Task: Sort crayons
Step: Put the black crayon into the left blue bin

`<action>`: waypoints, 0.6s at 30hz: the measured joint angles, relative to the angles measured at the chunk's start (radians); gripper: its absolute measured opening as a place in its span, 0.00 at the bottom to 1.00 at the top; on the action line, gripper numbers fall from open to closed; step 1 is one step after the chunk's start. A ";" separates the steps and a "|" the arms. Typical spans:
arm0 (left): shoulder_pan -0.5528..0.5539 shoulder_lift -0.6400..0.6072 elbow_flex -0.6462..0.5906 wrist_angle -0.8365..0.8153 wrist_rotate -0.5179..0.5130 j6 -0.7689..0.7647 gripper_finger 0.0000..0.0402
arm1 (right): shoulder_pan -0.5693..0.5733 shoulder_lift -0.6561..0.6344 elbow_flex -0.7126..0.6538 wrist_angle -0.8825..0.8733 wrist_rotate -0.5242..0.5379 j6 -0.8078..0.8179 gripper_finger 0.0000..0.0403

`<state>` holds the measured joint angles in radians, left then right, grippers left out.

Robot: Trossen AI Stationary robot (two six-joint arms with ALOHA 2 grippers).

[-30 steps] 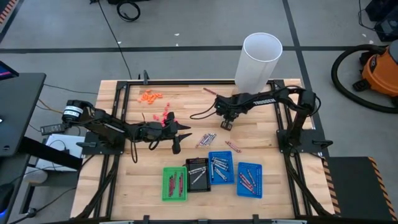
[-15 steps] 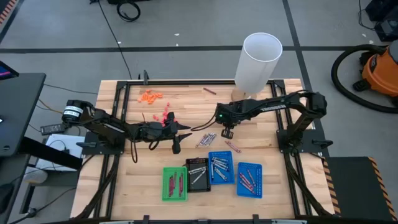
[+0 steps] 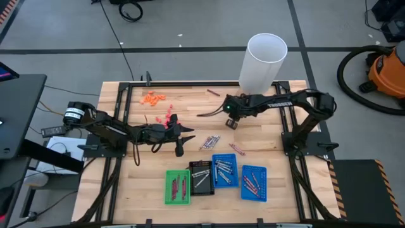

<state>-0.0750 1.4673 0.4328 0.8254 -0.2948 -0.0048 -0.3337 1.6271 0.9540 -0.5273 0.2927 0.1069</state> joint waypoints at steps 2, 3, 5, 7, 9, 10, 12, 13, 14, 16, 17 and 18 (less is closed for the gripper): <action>0.000 0.000 0.000 0.000 0.000 0.000 0.35 | -0.032 0.008 -0.015 0.020 0.016 0.006 0.30; 0.000 0.000 0.000 0.000 0.000 0.000 0.35 | -0.047 0.008 -0.023 0.022 0.025 0.006 0.31; 0.000 0.000 0.000 0.000 0.000 0.000 0.35 | -0.073 0.008 -0.035 0.046 0.032 0.006 0.33; 0.000 0.000 0.000 0.001 0.000 0.000 0.35 | -0.095 0.008 -0.041 0.048 0.018 0.005 0.33; 0.000 0.000 0.000 0.001 0.000 0.000 0.35 | -0.112 0.008 -0.052 0.060 -0.027 -0.003 0.33; 0.000 0.000 0.000 0.001 0.000 0.000 0.35 | -0.119 0.008 -0.060 0.071 -0.054 -0.005 0.33; 0.000 0.000 0.000 0.001 0.000 0.000 0.35 | -0.130 0.008 -0.073 0.087 -0.089 -0.006 0.33; 0.000 0.000 0.000 0.001 0.000 0.000 0.35 | -0.134 0.008 -0.081 0.091 -0.098 -0.006 0.33; 0.000 0.000 0.000 0.001 0.000 0.000 0.35 | -0.136 0.008 -0.091 0.099 -0.106 -0.006 0.33; 0.000 0.000 0.000 0.001 0.000 0.000 0.35 | -0.140 0.008 -0.113 0.118 -0.120 -0.005 0.33; 0.000 0.000 0.000 0.001 0.000 0.000 0.35 | -0.143 0.008 -0.123 0.131 -0.133 -0.005 0.33; 0.000 0.000 0.000 0.001 0.000 0.000 0.35 | -0.144 0.008 -0.132 0.143 -0.147 -0.005 0.33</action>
<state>-0.0753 1.4673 0.4328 0.8261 -0.2947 -0.0048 -0.4782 1.6348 0.8216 -0.3841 0.1454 0.1017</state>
